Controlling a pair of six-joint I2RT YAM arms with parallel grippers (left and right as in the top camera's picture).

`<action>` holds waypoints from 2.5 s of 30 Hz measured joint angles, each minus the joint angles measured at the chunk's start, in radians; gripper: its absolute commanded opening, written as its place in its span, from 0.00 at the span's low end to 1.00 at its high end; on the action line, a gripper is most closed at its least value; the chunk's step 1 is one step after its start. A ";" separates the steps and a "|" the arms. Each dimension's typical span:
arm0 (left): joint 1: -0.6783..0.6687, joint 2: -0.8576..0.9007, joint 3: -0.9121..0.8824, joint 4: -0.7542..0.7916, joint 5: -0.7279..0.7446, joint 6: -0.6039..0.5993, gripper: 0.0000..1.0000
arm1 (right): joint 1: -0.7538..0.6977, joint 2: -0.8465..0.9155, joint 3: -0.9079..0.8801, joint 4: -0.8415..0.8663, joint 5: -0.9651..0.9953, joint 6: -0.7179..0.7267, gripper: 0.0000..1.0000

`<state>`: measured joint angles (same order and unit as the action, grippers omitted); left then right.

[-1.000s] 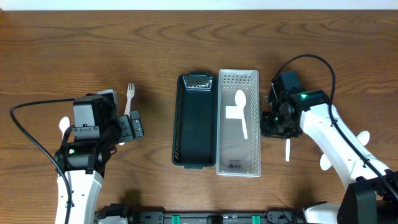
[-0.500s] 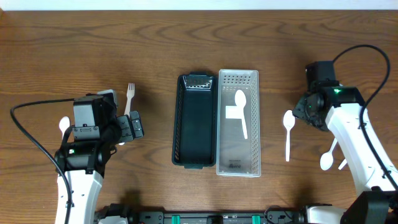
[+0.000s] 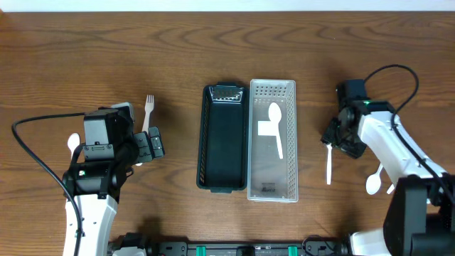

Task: Pack container
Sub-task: 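Lower the right gripper onto the middle white spoon and grasp it, then carry the spoon into the white basket and open the right gripper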

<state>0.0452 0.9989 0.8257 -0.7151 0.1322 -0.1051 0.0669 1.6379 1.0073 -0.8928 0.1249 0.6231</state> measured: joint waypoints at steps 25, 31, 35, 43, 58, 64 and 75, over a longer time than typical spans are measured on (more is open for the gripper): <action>0.000 0.000 0.000 0.000 0.000 0.000 0.98 | 0.003 0.074 -0.111 0.177 -0.074 -0.101 0.36; 0.000 0.000 0.000 0.000 0.000 0.000 0.98 | 0.004 0.057 -0.135 0.208 -0.089 -0.109 0.17; 0.000 0.000 0.000 0.000 0.000 0.000 0.98 | 0.004 0.055 -0.138 0.209 -0.088 -0.113 0.06; 0.000 0.000 0.000 0.000 0.000 0.000 0.98 | 0.004 0.052 -0.139 0.211 -0.087 -0.115 0.01; 0.000 0.000 0.000 0.000 0.000 0.000 0.98 | 0.044 -0.018 0.259 0.018 -0.095 -0.233 0.01; 0.000 0.000 0.000 0.000 0.000 0.000 0.98 | 0.206 -0.112 0.382 -0.006 -0.105 -0.252 0.01; 0.000 0.000 0.000 0.001 0.000 0.000 0.98 | 0.451 0.107 0.356 -0.016 -0.119 -0.202 0.02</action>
<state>0.0452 0.9989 0.8253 -0.7143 0.1322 -0.1051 0.5179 1.7447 1.3636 -0.9085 0.0055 0.4213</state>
